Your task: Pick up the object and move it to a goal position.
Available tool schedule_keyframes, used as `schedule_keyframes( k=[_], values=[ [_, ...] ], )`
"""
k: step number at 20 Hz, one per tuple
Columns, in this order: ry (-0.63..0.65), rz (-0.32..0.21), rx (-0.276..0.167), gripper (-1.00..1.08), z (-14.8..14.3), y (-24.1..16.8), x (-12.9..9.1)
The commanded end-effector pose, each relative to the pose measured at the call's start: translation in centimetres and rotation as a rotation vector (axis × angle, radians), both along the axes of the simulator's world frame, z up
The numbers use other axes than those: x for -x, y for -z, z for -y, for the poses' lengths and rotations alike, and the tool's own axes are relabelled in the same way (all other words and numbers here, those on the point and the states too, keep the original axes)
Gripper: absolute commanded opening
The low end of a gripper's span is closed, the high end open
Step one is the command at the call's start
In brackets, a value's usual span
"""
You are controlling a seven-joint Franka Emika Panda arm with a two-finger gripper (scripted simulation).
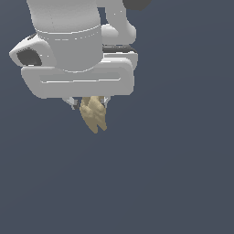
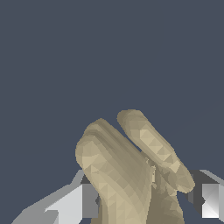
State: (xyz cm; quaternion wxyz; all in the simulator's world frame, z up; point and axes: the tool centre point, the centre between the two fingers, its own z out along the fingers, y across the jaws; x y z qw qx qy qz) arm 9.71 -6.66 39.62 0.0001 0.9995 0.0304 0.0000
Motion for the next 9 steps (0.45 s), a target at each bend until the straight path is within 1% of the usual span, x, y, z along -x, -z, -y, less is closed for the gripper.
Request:
schedule_keyframes(
  k=[1, 9],
  values=[
    [0.000, 0.000, 0.000, -1.00, -0.01, -0.39, -0.24],
    [0.000, 0.000, 0.000, -1.00, -0.01, -0.79, -0.52]
  ],
)
